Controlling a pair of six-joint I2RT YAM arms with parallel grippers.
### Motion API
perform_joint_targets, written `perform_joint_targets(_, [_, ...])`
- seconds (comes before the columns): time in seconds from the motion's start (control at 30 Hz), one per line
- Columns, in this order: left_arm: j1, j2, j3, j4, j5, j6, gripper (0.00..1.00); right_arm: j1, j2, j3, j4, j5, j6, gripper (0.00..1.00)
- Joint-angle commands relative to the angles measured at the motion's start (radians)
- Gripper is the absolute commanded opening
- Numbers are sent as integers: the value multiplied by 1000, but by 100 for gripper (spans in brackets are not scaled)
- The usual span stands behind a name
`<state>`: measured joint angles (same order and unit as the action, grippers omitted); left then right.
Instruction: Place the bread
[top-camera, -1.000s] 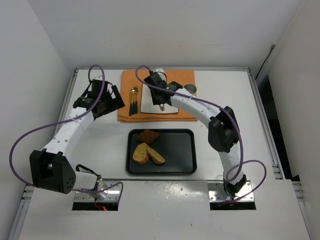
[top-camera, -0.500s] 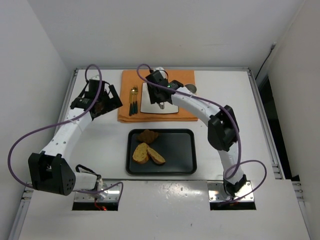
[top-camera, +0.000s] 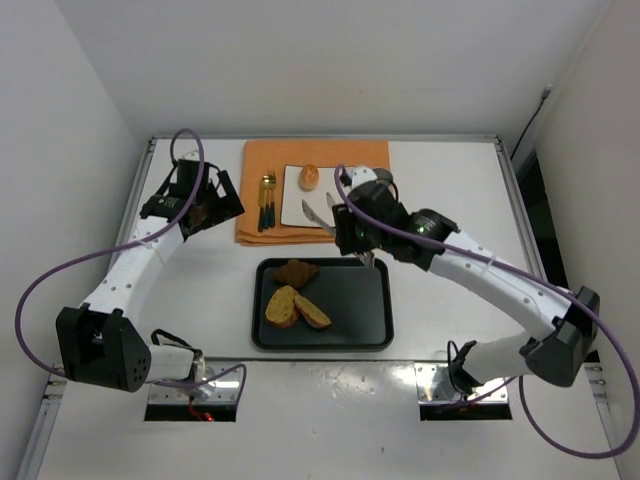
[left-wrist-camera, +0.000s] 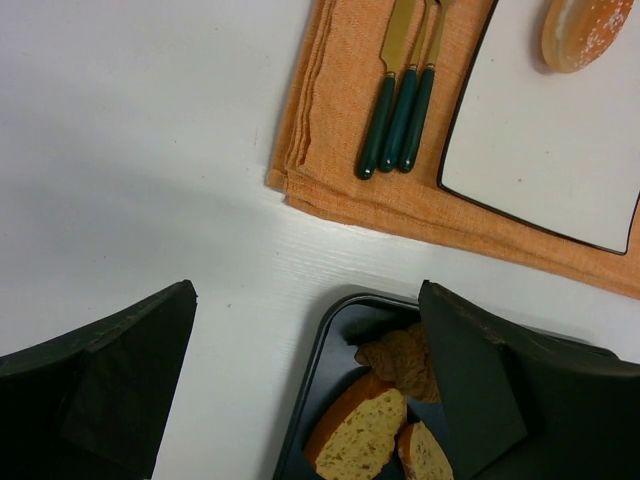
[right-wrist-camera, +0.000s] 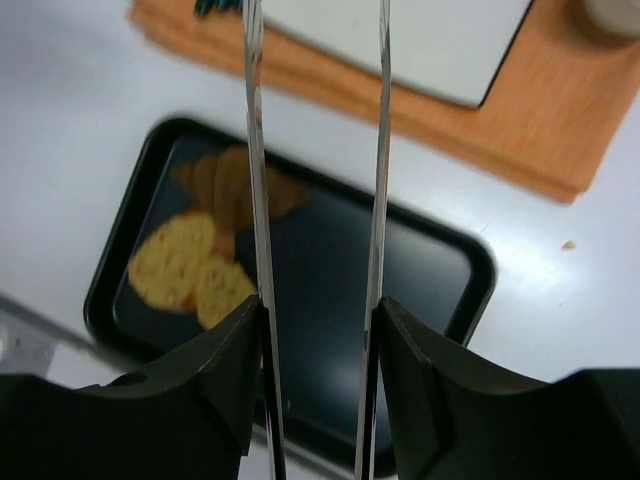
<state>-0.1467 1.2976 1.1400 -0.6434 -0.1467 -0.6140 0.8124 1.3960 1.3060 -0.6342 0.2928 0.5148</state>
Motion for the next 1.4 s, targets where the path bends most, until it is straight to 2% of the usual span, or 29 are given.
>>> perform_joint_targets(0.0, [12, -35, 17, 5, -4, 5, 100, 80, -47, -101, -62, -99, 63, 48])
perform_joint_targets(0.27, [12, -26, 26, -4, -13, 5, 100, 220, -68, -168, -47, -121, 166, 51])
perform_joint_targets(0.57, [12, -26, 26, -4, -4, 5, 100, 272, 78, -123, -12, -84, 157, 51])
perform_joint_targets(0.63, [12, -26, 26, -4, -4, 5, 100, 281, 93, -123, -21, -72, 157, 48])
perform_joint_targets(0.73, [12, -26, 26, -4, -4, 5, 100, 291, 93, -114, -21, -60, 157, 34])
perform_joint_targets(0.77, [12, -26, 26, -4, -4, 5, 100, 300, 93, -114, -33, -47, 157, 26])
perform_joint_targets(1.0, [12, -26, 26, -4, 6, 5, 100, 309, 29, -28, -119, 34, 166, 3])
perform_joint_targets(1.37, [12, -26, 35, -4, 15, 5, 100, 309, -17, 1, -174, 89, 185, 0])
